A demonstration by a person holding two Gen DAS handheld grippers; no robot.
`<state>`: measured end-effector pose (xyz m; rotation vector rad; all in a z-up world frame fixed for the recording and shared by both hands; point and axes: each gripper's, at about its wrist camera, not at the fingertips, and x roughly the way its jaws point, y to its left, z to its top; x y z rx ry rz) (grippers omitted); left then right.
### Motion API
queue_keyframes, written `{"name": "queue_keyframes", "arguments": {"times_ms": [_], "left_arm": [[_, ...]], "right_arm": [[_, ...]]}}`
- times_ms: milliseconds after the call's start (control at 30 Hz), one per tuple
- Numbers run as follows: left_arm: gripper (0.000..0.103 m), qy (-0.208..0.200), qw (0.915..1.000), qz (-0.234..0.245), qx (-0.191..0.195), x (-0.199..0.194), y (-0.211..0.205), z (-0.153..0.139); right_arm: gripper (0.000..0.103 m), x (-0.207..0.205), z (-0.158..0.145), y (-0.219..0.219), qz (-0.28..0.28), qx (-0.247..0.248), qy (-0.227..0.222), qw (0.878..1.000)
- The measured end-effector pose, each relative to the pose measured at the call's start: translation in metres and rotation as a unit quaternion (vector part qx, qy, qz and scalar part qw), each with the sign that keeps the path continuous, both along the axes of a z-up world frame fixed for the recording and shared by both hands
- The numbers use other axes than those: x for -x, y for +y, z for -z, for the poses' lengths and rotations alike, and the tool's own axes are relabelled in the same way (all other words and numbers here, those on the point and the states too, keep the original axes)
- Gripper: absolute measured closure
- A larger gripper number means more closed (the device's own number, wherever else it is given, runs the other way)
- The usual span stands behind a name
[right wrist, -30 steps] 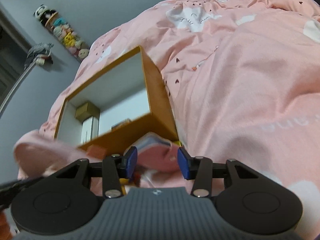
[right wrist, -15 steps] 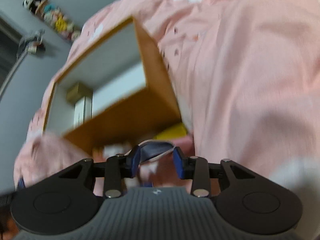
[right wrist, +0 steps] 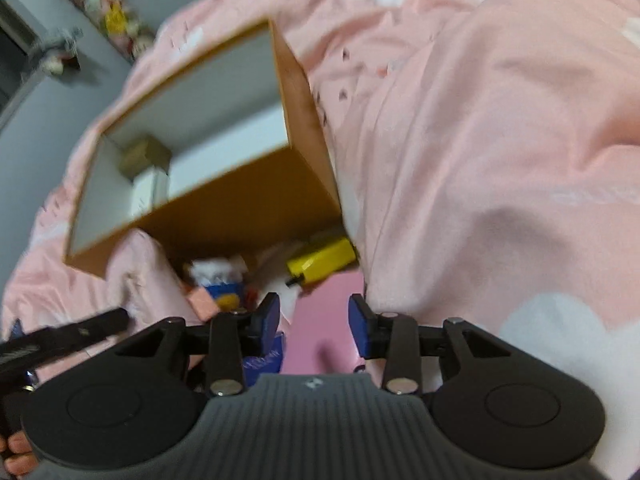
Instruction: Organize objects
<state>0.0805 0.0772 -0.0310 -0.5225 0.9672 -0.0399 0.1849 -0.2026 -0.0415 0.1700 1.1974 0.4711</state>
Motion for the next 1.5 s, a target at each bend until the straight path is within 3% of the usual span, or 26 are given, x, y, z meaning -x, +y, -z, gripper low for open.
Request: {"name": "queue_keyframes", "arguments": {"times_ms": [100,200,300,400,500,633,767,900,1167,1500], "left_arm": [[0.044,0.006,0.9999,-0.010,-0.001,-0.002,-0.001,0.004],[0.040,0.013,0.9998,-0.014,0.008,-0.004,0.001,0.009],[0.037,0.015,0.9996,-0.018,0.015,-0.006,0.003,0.015],[0.037,0.012,0.9993,-0.022,0.027,-0.007,0.006,0.019],[0.036,0.007,0.9987,-0.029,0.041,-0.006,0.007,0.022],[0.047,-0.003,0.9985,-0.032,0.045,-0.005,0.006,0.022],[0.063,-0.006,0.9988,-0.035,0.033,-0.002,0.004,0.016],[0.070,-0.020,0.9994,-0.022,0.016,0.006,-0.001,0.004],[0.071,-0.071,0.9973,0.015,0.003,0.018,-0.010,-0.033],[0.071,-0.132,0.9911,0.019,-0.007,0.015,-0.009,-0.073]], "right_arm": [[0.063,-0.006,0.025,0.007,0.006,0.041,0.033,0.999],[0.062,-0.007,0.038,0.010,0.000,0.069,0.029,0.997],[0.051,-0.014,0.051,0.007,-0.010,0.043,0.059,0.997],[0.051,-0.014,0.054,0.006,-0.009,0.033,0.062,0.998],[0.060,-0.008,0.050,0.004,-0.014,0.030,0.044,0.998],[0.079,0.004,0.030,0.001,-0.027,0.017,0.003,0.999],[0.084,0.019,0.009,0.002,-0.052,0.012,-0.034,0.998],[0.086,0.025,-0.004,0.003,-0.065,0.015,-0.056,0.996],[0.087,0.027,-0.046,-0.006,-0.066,0.004,-0.104,0.992],[0.087,0.020,-0.114,-0.008,-0.061,-0.038,-0.181,0.981]]}}
